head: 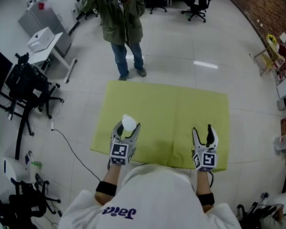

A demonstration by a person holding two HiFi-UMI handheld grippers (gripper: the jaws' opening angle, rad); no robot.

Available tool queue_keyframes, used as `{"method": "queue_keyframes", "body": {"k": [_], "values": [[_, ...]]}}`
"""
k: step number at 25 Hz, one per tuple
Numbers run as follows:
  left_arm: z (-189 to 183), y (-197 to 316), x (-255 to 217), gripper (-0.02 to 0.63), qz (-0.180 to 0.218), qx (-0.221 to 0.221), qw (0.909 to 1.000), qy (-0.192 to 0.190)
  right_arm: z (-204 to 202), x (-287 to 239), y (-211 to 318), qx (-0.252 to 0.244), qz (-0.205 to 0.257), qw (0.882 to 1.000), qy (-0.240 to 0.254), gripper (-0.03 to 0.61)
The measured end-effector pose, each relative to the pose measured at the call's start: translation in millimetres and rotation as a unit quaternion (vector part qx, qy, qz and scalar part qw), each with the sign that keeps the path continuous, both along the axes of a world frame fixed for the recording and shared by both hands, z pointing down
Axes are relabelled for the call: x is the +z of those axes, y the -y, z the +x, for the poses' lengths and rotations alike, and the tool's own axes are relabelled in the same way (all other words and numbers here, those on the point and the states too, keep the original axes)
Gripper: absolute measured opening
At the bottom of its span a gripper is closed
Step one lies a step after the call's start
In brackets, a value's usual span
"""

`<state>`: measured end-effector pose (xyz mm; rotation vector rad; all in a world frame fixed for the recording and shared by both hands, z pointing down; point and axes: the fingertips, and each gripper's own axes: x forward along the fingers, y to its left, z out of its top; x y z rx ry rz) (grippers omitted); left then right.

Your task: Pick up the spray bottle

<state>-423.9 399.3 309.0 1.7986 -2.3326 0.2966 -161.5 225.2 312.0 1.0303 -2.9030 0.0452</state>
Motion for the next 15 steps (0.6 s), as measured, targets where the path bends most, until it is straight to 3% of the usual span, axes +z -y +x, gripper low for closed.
{"method": "queue_keyframes", "body": {"k": [15], "values": [[-21, 0, -20, 0.258, 0.01, 0.001, 0.9999, 0.012, -20, -16, -2, 0.017, 0.006, 1.0, -0.017, 0.313]]}}
